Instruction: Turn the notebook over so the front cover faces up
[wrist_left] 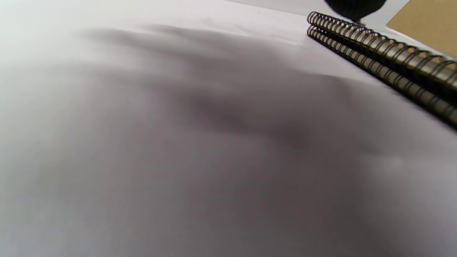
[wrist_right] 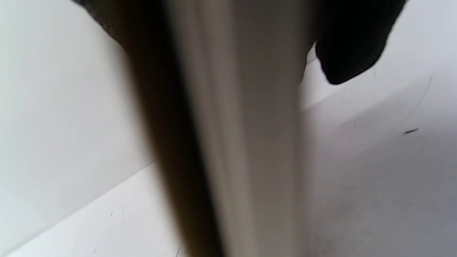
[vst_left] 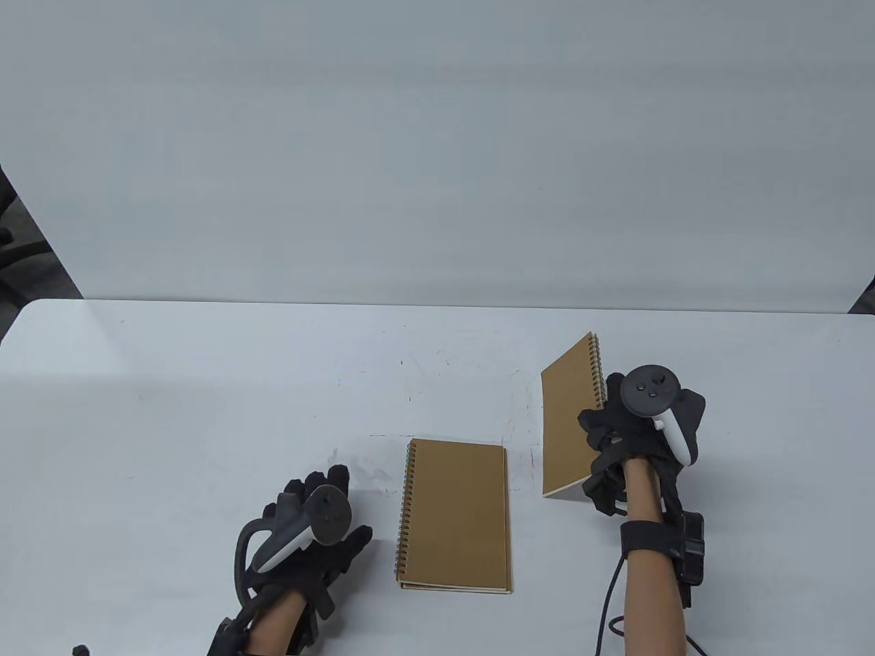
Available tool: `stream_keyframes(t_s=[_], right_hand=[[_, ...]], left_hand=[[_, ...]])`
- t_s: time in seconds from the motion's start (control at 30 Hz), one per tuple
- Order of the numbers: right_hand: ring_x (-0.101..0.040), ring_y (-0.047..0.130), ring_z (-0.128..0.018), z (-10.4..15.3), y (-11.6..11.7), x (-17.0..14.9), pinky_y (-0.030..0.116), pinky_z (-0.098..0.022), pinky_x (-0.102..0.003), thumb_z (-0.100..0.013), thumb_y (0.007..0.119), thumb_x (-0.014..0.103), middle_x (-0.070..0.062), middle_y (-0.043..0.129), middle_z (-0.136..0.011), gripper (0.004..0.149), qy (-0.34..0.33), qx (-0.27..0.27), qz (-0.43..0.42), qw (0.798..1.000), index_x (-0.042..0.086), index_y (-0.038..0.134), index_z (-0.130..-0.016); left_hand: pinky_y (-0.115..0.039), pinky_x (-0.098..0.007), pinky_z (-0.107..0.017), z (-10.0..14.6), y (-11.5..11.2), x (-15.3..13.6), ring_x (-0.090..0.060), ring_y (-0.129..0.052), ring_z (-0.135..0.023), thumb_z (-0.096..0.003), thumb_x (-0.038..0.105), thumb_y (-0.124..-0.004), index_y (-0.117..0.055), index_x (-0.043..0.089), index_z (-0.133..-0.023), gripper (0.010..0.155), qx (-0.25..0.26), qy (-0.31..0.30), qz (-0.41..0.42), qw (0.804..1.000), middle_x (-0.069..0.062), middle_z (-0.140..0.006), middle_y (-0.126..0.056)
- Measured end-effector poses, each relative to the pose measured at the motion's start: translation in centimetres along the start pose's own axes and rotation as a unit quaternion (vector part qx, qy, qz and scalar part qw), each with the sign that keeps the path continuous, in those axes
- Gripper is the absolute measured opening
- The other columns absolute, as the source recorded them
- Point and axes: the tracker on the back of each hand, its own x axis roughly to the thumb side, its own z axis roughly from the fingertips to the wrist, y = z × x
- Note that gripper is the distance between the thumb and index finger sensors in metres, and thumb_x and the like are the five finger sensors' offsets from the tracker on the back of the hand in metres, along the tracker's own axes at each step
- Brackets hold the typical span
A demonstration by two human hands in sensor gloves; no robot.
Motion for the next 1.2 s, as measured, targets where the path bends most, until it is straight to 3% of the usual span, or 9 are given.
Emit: stream_keyframes(t_s=[0.13,0.27,0.47,0.7,0.93,1.1,1.2], right_hand=[[-0.012,0.104,-0.037,3.4,0.2,3.1,0.081,-0.048,-0.053,-0.048,0.084,0.024,-0.006,0.087,-0.062,0.076,-0.013,0.006,0.066,0.998,-0.009,0.045,-0.104],[-0.012,0.104,-0.037,7.3,2.2,7.1,0.081,-0.048,-0.052,-0.048,0.084,0.024,-0.006,0.087,-0.062,0.076,-0.028,0.009,0.122,0.992,-0.010,0.046,-0.104],[-0.012,0.104,-0.037,9.7,5.6,11.4,0.081,-0.048,-0.051,-0.049,0.083,0.023,-0.007,0.087,-0.061,0.075,-0.014,0.005,0.198,0.980,-0.011,0.046,-0.104],[-0.010,0.106,-0.034,10.1,9.1,15.1,0.084,-0.046,-0.047,-0.049,0.083,0.026,-0.005,0.088,-0.058,0.074,-0.018,0.011,0.269,0.963,-0.016,0.051,-0.100],[-0.014,0.105,-0.037,8.8,14.4,16.4,0.081,-0.047,-0.050,-0.050,0.081,0.028,-0.003,0.089,-0.058,0.075,0.000,0.088,0.179,0.980,-0.015,0.048,-0.101],[-0.017,0.103,-0.040,8.2,17.6,16.6,0.078,-0.049,-0.054,-0.051,0.078,0.028,-0.005,0.088,-0.061,0.074,0.008,0.111,0.182,0.977,-0.015,0.046,-0.102],[-0.024,0.098,-0.045,8.0,19.2,16.6,0.072,-0.053,-0.060,-0.053,0.075,0.036,-0.011,0.086,-0.067,0.081,0.016,0.163,0.177,0.970,-0.017,0.040,-0.104]], left_hand=[[-0.030,-0.077,-0.070,0.0,0.1,0.2,-0.057,-0.016,-0.109,-0.0566,0.063,-0.057,0.010,0.026,-0.108,0.092,-0.003,-0.005,0.002,1.000,-0.020,-0.119,-0.008],[-0.032,-0.076,-0.071,0.1,-0.1,0.4,-0.057,-0.016,-0.109,-0.0567,0.063,-0.057,0.011,0.025,-0.107,0.093,-0.033,-0.004,0.008,0.999,-0.021,-0.119,-0.007],[-0.033,-0.076,-0.071,0.7,-0.1,0.9,-0.058,-0.016,-0.109,-0.0572,0.063,-0.056,0.011,0.024,-0.107,0.093,-0.048,-0.011,0.002,0.999,-0.022,-0.119,-0.007],[-0.032,-0.076,-0.070,1.2,0.0,1.0,-0.059,-0.015,-0.108,-0.0575,0.063,-0.055,0.013,0.023,-0.107,0.093,-0.069,-0.016,0.033,0.997,-0.022,-0.118,-0.006],[-0.031,-0.076,-0.070,1.1,-0.1,1.0,-0.059,-0.014,-0.108,-0.0578,0.063,-0.055,0.013,0.022,-0.106,0.093,-0.083,-0.024,0.047,0.995,-0.023,-0.118,-0.006],[-0.030,-0.077,-0.070,1.0,-0.1,0.9,-0.059,-0.013,-0.108,-0.0578,0.063,-0.055,0.016,0.021,-0.105,0.095,-0.086,-0.023,0.053,0.995,-0.023,-0.118,-0.005],[-0.029,-0.077,-0.070,1.0,-0.1,0.8,-0.059,-0.012,-0.107,-0.0580,0.063,-0.055,0.016,0.021,-0.105,0.095,-0.088,-0.021,0.056,0.994,-0.023,-0.118,-0.005]])
